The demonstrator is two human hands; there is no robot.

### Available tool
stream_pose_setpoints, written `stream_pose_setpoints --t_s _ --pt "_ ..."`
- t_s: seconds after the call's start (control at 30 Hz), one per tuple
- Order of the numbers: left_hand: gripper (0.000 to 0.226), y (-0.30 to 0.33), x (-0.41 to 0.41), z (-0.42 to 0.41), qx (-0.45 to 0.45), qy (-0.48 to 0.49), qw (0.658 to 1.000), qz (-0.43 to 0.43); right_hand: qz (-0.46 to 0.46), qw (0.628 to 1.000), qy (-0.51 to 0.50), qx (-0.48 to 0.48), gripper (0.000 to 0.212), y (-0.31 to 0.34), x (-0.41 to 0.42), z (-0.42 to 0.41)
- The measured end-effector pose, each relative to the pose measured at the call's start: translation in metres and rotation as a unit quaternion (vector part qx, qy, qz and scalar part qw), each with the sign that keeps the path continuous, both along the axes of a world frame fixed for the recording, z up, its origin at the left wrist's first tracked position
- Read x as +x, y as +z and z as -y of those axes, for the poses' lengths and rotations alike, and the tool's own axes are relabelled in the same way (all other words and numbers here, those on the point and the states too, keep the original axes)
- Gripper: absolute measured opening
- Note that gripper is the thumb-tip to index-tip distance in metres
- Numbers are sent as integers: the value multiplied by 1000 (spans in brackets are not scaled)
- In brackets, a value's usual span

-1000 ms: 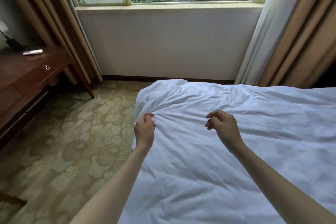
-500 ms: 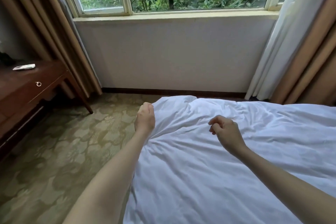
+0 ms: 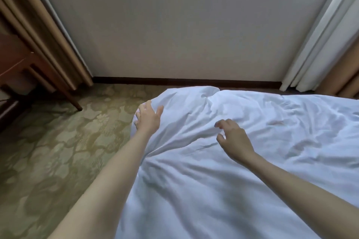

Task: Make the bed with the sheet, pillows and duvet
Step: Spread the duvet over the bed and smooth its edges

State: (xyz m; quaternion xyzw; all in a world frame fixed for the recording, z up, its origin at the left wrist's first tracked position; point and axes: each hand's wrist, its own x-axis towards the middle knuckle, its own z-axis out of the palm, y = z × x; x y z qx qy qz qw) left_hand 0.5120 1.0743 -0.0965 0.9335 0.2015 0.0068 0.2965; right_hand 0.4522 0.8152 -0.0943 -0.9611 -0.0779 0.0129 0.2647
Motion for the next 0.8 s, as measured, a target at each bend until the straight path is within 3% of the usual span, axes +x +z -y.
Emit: stream_pose_setpoints --t_s 0.17,0.33,0.43,0.5,0.57,0.63,0.7,0.8 --pt "80 -45 45 4 -23 -10 998 -52 45 995 7 -87 39 -46 39 4" --pt "92 -77 85 8 -114 35 993 -3 82 967 33 -239 49 -61 78 36" --pt "105 -97 94 19 -139 41 988 -45 82 966 12 -246 46 -63 89 56" --pt "108 -106 94 29 -103 10 991 -83 79 967 9 -242 46 -63 92 61" --pt "95 -110 93 32 -64 9 993 -96 82 969 12 -234 46 -63 94 60" --pt "58 -109 92 32 -80 -4 994 -80 84 972 16 -220 46 -61 94 58" --pt "25 -105 84 37 -108 2 994 13 101 976 14 -191 44 -58 96 54" --pt "28 -99 33 59 -116 -17 979 165 169 982 -13 -87 35 -44 102 45"
